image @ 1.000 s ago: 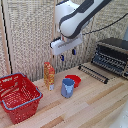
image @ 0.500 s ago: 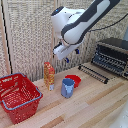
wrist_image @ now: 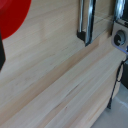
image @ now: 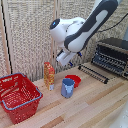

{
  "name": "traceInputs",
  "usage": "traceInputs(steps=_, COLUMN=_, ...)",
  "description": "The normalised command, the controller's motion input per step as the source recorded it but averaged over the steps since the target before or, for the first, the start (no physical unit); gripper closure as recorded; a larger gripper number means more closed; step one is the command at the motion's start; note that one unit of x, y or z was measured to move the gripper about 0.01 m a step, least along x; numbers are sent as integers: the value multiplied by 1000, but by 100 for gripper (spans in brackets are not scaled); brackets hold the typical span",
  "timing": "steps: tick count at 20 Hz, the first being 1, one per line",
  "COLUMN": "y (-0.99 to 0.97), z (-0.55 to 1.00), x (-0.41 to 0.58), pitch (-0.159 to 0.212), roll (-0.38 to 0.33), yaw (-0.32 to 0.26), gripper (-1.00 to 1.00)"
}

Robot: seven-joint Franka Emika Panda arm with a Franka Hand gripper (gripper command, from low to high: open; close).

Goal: Kindly position your hand close to the oven tray's handle. Softly yet firmly grasp the handle using your hand. Slowly and with caution, draw the tray out until it is fully stretched out.

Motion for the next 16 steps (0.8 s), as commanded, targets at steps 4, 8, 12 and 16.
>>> traceInputs(steps=4, y=-736, z=-14, x=0, pitch=-21, roll=-277, yaw=0, gripper=-100)
traceInputs(steps=8, y=-881, z=-54, x=6, pitch=-21, roll=-216, yaw=0, gripper=-100)
traceInputs(steps=12, y=-794, z=-81, x=90, pitch=-16, roll=-186, yaw=12, gripper=-100)
traceInputs(steps=16, y=-641, z=-95, x=190, pitch=0, roll=-201, yaw=37, gripper=-100)
